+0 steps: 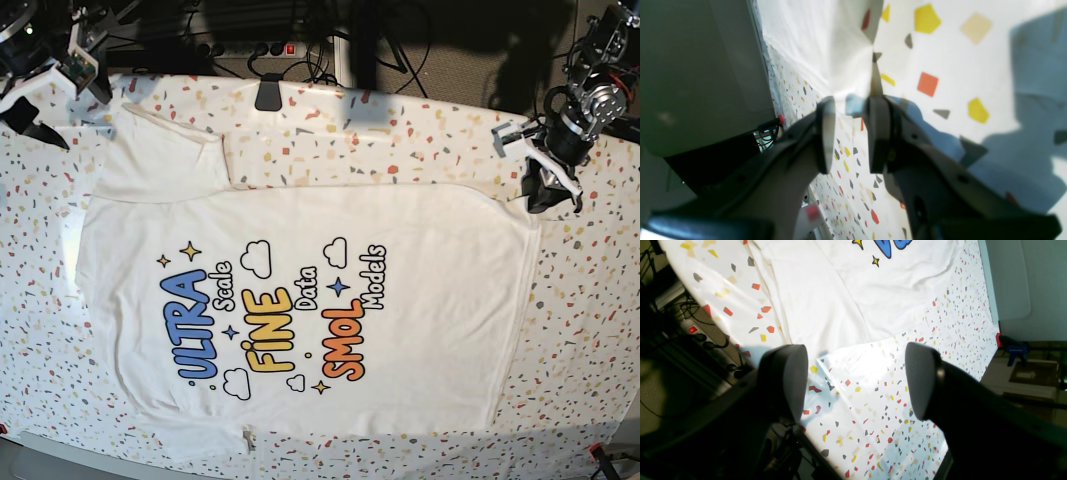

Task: Fold the T-shirt properly
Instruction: 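Lower both open grippers to the shirt edge nearest the arms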

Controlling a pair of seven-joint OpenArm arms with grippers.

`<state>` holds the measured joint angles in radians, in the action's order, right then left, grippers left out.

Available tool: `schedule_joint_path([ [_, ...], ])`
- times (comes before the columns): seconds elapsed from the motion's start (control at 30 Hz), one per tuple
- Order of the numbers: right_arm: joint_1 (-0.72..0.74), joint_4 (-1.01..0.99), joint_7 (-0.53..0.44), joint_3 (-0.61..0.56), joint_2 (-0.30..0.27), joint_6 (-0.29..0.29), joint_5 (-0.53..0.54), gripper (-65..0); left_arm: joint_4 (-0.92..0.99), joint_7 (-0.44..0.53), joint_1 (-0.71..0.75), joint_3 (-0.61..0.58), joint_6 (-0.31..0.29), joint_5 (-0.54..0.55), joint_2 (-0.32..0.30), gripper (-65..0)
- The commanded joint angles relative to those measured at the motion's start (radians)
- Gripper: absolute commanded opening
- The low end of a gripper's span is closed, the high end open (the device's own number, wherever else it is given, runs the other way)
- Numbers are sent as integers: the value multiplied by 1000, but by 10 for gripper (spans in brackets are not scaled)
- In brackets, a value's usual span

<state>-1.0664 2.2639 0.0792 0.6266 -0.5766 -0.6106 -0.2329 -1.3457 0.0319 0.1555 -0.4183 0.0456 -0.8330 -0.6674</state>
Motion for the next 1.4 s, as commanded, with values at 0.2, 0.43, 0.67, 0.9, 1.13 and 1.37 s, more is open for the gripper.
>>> schedule_joint_path([
  [0.2,-9,-16,4,8,-11,12,2,-202,-9,29,-23,-2,11,22,10,-650],
  [0.43,7,-140,-63,8,-10,17,-8,-203,-9,29,-23,-2,11,22,11,-650],
  [0.67,98,-275,-152,-40,-11,59,-147,-203,-9,29,-23,-2,11,22,10,-650],
  [0.9,195,-397,-210,-268,-10,124,-361,-203,-9,29,-23,-2,11,22,10,-650],
  [1.13,309,-523,-113,-441,-10,210,-367,-203,-9,3,-23,-2,11,22,10,-650],
  [1.37,344,-590,-112,-457,-11,274,-366,-203,-9,2,-23,-2,11,22,10,-650],
])
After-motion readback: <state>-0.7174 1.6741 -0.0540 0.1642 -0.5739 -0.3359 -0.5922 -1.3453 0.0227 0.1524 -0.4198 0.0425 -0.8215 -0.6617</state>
